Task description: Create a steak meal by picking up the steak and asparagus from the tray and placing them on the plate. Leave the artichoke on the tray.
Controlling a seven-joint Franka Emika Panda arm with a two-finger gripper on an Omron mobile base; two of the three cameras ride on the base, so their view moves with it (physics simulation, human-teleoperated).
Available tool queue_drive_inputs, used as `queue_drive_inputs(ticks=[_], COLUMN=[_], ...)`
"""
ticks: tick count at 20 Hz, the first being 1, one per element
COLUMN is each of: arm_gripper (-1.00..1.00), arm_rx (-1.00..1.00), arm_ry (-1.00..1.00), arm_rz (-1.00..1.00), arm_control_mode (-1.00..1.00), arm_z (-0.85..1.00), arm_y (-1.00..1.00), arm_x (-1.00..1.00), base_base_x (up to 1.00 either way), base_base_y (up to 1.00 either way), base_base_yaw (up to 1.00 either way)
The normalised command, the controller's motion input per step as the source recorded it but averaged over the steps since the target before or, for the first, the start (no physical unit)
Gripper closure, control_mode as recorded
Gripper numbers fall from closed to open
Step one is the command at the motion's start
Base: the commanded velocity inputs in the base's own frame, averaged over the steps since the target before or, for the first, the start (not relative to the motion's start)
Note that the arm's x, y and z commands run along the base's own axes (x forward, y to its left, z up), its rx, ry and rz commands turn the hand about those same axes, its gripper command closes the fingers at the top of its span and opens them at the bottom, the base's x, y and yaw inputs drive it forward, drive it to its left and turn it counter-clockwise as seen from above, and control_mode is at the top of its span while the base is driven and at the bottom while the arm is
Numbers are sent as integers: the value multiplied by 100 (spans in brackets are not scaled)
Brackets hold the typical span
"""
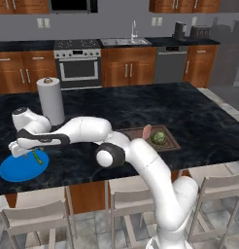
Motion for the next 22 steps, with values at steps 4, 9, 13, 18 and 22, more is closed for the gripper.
queue_drive_inputs(ticks=[4,9,13,18,22], arm_gripper=[-100,-100,-100,-100,-100], arm_rx=[0,1,11,26,25], arm_ry=[0,-4,-13,-24,-19], arm_rz=[-1,0,0,0,-3], arm_control_mode=[-100,-100,-100,-100,-100], arm_z=[0,0,6,36,41], arm_y=[-76,-100,-100,-100,-100], arm_x=[-92,-97,-67,-15,0], base_base_x=[0,0,0,0,0], base_base_y=[0,0,0,0,0], base_base_yaw=[0,0,0,0,0])
